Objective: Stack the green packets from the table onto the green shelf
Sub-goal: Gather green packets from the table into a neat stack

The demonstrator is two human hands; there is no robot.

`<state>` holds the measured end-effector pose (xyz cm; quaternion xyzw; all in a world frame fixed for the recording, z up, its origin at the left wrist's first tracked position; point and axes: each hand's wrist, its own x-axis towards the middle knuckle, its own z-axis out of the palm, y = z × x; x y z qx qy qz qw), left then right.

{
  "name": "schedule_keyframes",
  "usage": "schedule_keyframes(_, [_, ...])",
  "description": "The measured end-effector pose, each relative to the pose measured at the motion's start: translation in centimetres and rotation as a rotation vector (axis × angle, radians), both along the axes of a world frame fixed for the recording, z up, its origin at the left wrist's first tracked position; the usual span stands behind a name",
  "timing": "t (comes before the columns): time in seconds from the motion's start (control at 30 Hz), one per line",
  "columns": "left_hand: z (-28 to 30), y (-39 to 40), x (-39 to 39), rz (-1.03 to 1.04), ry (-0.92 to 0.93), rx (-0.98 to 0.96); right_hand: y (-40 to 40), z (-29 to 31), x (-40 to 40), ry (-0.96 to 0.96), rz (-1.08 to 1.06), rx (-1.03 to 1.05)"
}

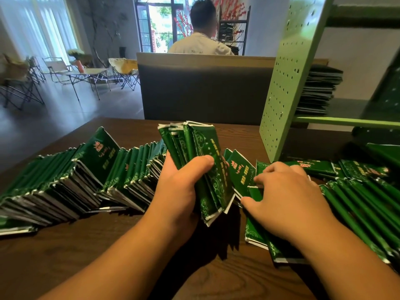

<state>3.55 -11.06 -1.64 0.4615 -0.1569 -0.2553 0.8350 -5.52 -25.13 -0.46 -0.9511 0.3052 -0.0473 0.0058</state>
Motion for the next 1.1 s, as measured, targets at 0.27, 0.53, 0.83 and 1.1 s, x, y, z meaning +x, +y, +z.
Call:
schedule_keyframes(0.27, [-0.1,0.1,0.2,-0.024,0.021,0.030,-0.9,-0.5,-0.2,-0.064,0.028,0.019])
schedule_keyframes(0.53, [0.2,0.0,-0.4,-0.033,-0.009,-0.015,-0.5,-0.4,0.1,-0.859,0.186,0.447])
schedule_keyframes(0.83, [-0.1,-0.3,-0.9,-0.139,-0.093,0.011,1.7,0.3,0.0,-1.034,0.238,1.172])
schedule_keyframes(1.1, [-0.4,-0.2,-1.4,-0.281,-0.080,-0.007,0.5,0.1,0.0,-1.063,0.268,1.372])
